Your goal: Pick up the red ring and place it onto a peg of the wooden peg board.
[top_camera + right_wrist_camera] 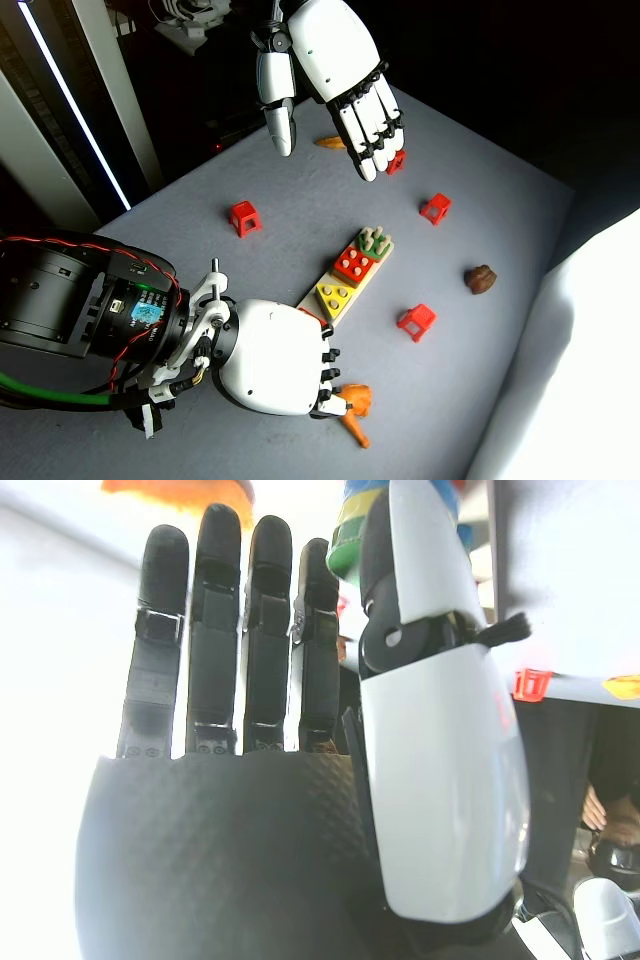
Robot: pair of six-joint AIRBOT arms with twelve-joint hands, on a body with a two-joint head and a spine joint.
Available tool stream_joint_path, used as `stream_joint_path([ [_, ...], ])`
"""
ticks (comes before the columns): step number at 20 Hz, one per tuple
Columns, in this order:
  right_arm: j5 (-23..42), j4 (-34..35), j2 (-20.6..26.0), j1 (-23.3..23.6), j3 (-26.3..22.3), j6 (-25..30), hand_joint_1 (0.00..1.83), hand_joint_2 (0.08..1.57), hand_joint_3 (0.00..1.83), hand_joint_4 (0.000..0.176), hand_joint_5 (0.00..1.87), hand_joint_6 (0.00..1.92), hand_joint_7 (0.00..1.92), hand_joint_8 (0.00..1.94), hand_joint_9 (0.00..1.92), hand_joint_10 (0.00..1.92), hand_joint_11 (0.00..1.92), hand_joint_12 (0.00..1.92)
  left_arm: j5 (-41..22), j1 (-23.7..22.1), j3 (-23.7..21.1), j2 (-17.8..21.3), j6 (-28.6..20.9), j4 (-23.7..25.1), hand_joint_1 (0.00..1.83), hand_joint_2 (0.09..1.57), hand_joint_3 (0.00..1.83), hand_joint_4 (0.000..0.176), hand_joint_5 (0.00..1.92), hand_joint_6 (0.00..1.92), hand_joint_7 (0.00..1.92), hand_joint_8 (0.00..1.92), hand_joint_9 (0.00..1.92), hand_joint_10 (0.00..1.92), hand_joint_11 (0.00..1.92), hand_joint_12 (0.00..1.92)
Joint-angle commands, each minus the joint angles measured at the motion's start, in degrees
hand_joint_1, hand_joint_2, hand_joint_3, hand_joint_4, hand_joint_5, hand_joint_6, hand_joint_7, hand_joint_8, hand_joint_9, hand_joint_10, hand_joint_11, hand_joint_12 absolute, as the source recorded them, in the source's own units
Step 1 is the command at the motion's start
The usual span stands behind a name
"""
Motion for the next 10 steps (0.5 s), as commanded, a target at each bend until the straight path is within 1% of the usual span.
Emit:
stream_joint_path([
  [1, 4.51, 0.06, 1.46, 1.25, -0.43, 0.75, 1.24, 1.01, 0.0, 0.0, 0.76, 0.03, 0.8, 0.01, 0.74, 0.14, 0.32, 1.22, 0.05, -0.55, 0.19, 0.13, 0.25, 5.45, 0.0, 1.24, 0.0, 0.0, 0.12, 0.0, 0.13, 0.0, 0.14, 0.0, 0.0, 0.34],
  [2, 4.4, 0.06, 2.34, 1.56, -1.21, 0.87, 1.23, 1.02, 0.0, 0.0, 0.76, 0.03, 0.8, 0.0, 0.73, 0.13, 0.31, 1.21, 0.05, -0.56, 0.19, 0.13, 0.25, 5.45, 0.0, 1.24, 0.0, 0.0, 0.12, 0.0, 0.13, 0.0, 0.13, 0.0, 0.0, 0.35],
  [3, 4.33, 0.06, 4.16, 2.14, -3.01, 0.87, 1.23, 1.03, 0.0, 0.0, 0.75, 0.02, 0.79, 0.0, 0.73, 0.12, 0.29, 1.23, 0.05, -0.57, 0.18, 0.13, 0.25, 5.45, 0.0, 1.24, 0.0, 0.0, 0.13, 0.0, 0.14, 0.0, 0.15, 0.0, 0.0, 0.39],
  [4, 4.2, 0.06, 4.69, 2.35, -3.57, 0.88, 1.25, 1.02, 0.0, 0.0, 0.77, 0.02, 0.81, 0.01, 0.75, 0.11, 0.33, 1.2, 0.05, -0.57, 0.19, 0.13, 0.25, 5.45, 0.0, 1.25, 0.0, 0.0, 0.11, 0.0, 0.13, 0.0, 0.13, 0.0, 0.0, 0.34],
  [5, 3.15, 0.07, 6.62, 3.16, -5.43, 1.36, 1.26, 1.02, 0.0, 0.0, 0.77, 0.02, 0.81, 0.01, 0.76, 0.11, 0.34, 1.19, 0.06, -0.61, 0.25, 0.12, 0.24, 5.45, 0.0, 1.24, 0.0, 0.0, 0.12, 0.0, 0.14, 0.01, 0.14, 0.01, 0.0, 0.37],
  [7, 1.13, 0.24, 9.79, 4.1, -8.23, 3.19, 1.24, 1.03, 0.0, 0.0, 0.77, 0.02, 0.8, 0.0, 0.76, 0.1, 0.33, 1.2, 0.06, -0.72, 0.29, 0.12, 0.24, 5.45, 0.0, 1.24, 0.0, 0.0, 0.12, 0.0, 0.14, 0.0, 0.14, 0.0, 0.0, 0.36],
  [8, 0.93, 0.8, 12.44, 4.48, -10.6, 3.19, 1.24, 1.03, 0.0, 0.0, 0.78, 0.02, 0.81, 0.01, 0.76, 0.1, 0.33, 1.2, 0.06, -0.81, 0.23, 0.12, 0.24, 5.45, 0.0, 1.24, 0.0, 0.0, 0.14, 0.01, 0.16, 0.01, 0.16, 0.01, 0.0, 0.42],
  [10, 0.72, 1.26, 17.69, 5.28, -15.04, 3.2, 1.24, 1.03, 0.0, 0.0, 0.78, 0.02, 0.81, 0.01, 0.77, 0.1, 0.34, 1.2, 0.1, -0.85, 0.07, 0.11, 0.25, 5.44, 0.0, 1.24, 0.0, 0.0, 0.11, 0.0, 0.13, 0.0, 0.13, 0.0, 0.0, 0.34],
])
